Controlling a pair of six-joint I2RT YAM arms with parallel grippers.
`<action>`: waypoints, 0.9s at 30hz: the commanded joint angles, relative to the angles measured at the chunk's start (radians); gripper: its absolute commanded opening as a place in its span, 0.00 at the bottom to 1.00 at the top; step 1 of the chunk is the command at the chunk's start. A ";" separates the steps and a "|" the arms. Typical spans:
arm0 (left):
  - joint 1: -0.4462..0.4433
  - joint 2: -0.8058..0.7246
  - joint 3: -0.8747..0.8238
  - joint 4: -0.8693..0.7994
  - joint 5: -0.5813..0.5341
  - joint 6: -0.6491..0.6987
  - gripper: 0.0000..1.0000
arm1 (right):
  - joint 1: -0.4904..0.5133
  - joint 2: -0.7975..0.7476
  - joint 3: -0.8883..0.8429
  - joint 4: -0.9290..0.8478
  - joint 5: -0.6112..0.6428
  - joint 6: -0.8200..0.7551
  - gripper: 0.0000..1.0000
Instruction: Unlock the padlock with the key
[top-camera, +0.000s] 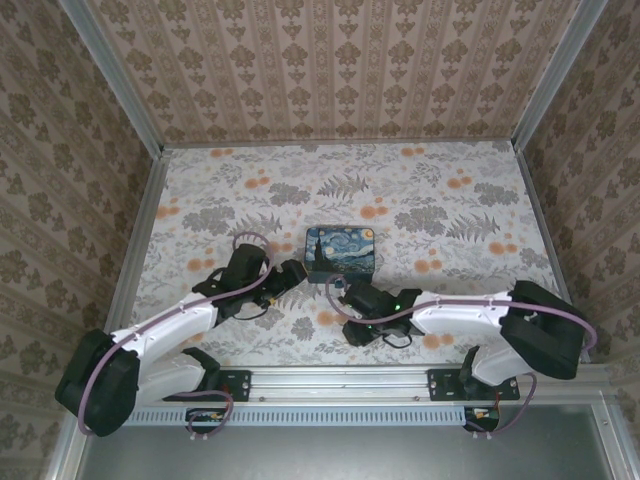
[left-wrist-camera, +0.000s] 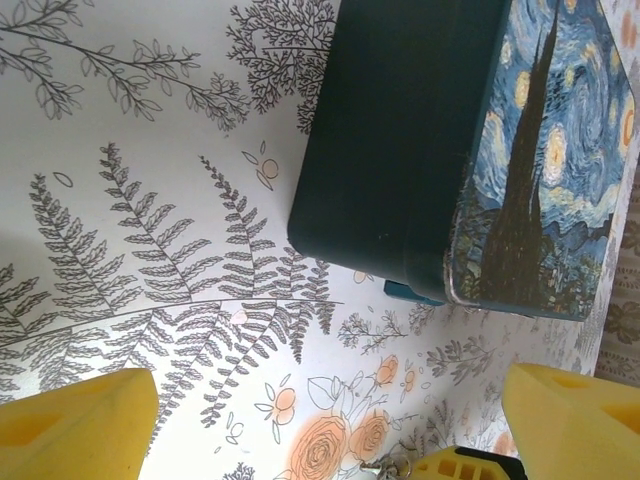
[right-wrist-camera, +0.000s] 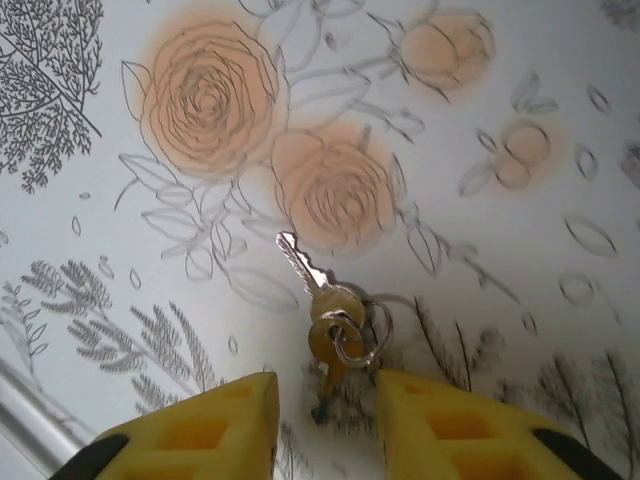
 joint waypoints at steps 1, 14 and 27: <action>0.000 0.006 0.034 0.016 0.012 0.027 0.91 | -0.002 -0.077 -0.009 -0.084 0.009 0.034 0.39; -0.004 -0.002 0.023 0.014 0.009 0.021 0.92 | -0.016 0.004 0.064 -0.109 0.027 0.006 0.50; -0.004 0.009 0.025 0.020 0.013 0.024 0.92 | 0.015 0.119 0.128 -0.092 0.061 0.027 0.46</action>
